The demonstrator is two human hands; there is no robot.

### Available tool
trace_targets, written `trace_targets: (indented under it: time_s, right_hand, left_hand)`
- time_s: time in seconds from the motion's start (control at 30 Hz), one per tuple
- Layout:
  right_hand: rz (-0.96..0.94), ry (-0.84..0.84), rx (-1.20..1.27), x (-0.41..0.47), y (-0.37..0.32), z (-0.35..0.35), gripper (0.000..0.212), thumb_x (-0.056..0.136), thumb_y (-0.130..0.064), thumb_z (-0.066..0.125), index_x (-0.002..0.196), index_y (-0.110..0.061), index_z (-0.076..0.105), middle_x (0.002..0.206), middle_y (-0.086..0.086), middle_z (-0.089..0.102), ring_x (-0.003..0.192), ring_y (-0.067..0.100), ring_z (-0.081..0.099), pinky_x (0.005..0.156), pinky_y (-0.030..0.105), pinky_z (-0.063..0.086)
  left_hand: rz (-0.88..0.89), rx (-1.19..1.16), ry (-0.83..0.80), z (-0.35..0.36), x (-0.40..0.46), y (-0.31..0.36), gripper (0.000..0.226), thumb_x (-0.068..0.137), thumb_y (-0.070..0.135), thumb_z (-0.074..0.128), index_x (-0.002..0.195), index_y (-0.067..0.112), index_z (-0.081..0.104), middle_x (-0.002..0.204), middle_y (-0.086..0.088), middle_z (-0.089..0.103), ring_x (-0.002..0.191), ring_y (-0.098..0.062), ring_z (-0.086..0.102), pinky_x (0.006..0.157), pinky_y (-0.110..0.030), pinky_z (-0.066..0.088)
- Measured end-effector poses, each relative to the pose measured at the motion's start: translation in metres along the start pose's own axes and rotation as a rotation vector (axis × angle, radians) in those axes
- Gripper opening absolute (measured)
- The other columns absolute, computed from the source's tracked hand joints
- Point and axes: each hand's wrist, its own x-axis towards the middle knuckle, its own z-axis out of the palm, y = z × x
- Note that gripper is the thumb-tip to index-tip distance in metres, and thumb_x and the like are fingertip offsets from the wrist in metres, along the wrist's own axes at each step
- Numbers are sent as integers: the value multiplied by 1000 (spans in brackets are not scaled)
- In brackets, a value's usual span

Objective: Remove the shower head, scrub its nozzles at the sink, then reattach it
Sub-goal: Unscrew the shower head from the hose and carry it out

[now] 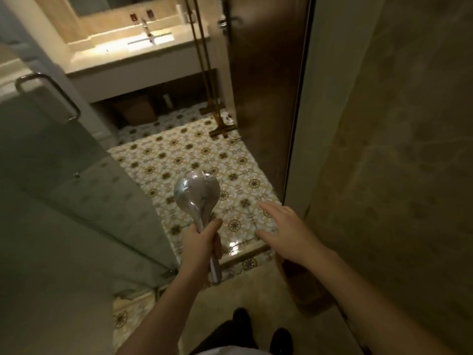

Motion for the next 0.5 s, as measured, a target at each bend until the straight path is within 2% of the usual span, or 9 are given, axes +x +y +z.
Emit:
trace_targets:
  time_s: [0.13, 0.33, 0.43, 0.5]
  right_hand:
    - [-29, -29, 13, 32, 0, 5, 76, 86, -60, 57, 152, -41, 23, 159, -12, 26, 146, 11, 20, 118, 37, 23]
    - [-32, -147, -48, 105, 6, 20, 78, 86, -64, 54, 153, -40, 22, 160, -11, 23, 147, 14, 17, 120, 41, 22]
    - [-44, -176, -86, 163, 2, 29, 68, 86, -58, 57, 147, -35, 36, 152, -13, 37, 141, 14, 32, 115, 38, 31]
    - [-48, -227, -114, 208, -4, 37, 62, 87, -54, 57, 143, -33, 42, 144, -12, 45, 133, 12, 40, 108, 39, 40]
  left_hand:
    - [-40, -60, 58, -7, 26, 7, 53, 89, 27, 71, 40, 24, 50, 42, -7, 42, 35, -20, 41, 40, -30, 39]
    - [-102, -190, 143, -21, 92, 4, 48, 95, 15, 69, 53, 21, 46, 45, -3, 39, 36, -18, 37, 38, -28, 35]
    - [-139, -203, 156, -29, 138, 5, 52, 96, 16, 67, 49, 26, 48, 45, -2, 38, 36, -17, 37, 38, -26, 35]
    - [-170, -211, 170, -37, 176, 8, 43, 96, 15, 66, 58, 23, 48, 46, -1, 39, 37, -17, 37, 39, -27, 34]
